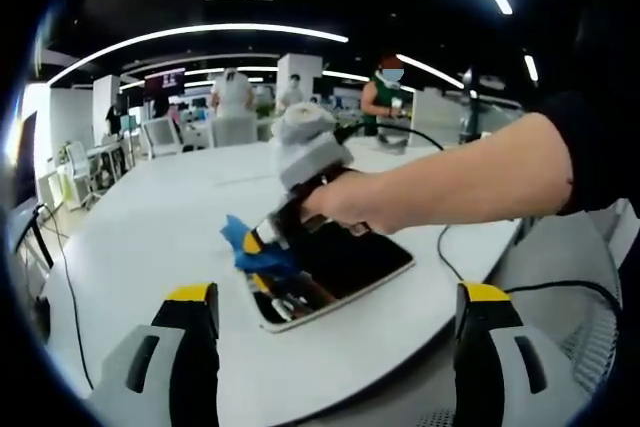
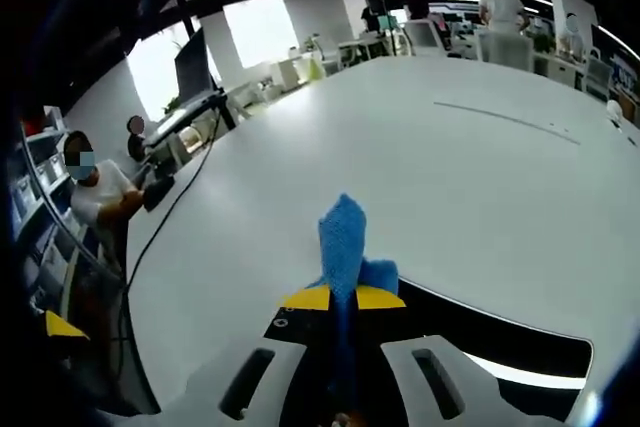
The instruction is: Wipe the mirror surface with the cleaning cloth until all visible marks leave the cleaned area.
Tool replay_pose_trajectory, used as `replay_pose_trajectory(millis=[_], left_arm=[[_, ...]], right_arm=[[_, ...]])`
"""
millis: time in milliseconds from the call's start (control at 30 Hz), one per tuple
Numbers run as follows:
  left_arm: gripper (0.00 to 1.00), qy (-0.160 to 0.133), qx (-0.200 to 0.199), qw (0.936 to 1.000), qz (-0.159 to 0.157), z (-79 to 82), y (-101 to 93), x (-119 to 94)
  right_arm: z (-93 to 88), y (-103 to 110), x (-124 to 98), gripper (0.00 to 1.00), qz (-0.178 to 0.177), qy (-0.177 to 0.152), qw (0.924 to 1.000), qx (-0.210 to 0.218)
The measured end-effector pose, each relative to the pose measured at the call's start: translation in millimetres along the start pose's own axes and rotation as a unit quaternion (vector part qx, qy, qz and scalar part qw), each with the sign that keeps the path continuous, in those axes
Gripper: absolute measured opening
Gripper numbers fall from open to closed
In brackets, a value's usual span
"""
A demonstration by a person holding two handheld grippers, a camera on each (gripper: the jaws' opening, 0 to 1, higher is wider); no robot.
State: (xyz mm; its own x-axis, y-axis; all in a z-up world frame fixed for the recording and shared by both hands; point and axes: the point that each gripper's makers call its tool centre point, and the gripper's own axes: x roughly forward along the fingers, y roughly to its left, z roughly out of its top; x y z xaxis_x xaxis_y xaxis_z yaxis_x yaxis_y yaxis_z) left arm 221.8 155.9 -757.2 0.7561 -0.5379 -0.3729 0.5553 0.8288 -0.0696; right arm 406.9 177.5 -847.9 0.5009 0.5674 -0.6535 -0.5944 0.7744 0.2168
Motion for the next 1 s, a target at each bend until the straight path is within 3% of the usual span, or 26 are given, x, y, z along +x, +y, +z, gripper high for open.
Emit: replay_pose_trajectory(millis=[1000], left_arm=[[0.98, 0.003, 0.003, 1.0, -0.001, 0.1, -0.8, 1]], right_arm=[[-15.0, 24, -10, 0.01, 0.025, 0.006, 0.9992, -0.032]])
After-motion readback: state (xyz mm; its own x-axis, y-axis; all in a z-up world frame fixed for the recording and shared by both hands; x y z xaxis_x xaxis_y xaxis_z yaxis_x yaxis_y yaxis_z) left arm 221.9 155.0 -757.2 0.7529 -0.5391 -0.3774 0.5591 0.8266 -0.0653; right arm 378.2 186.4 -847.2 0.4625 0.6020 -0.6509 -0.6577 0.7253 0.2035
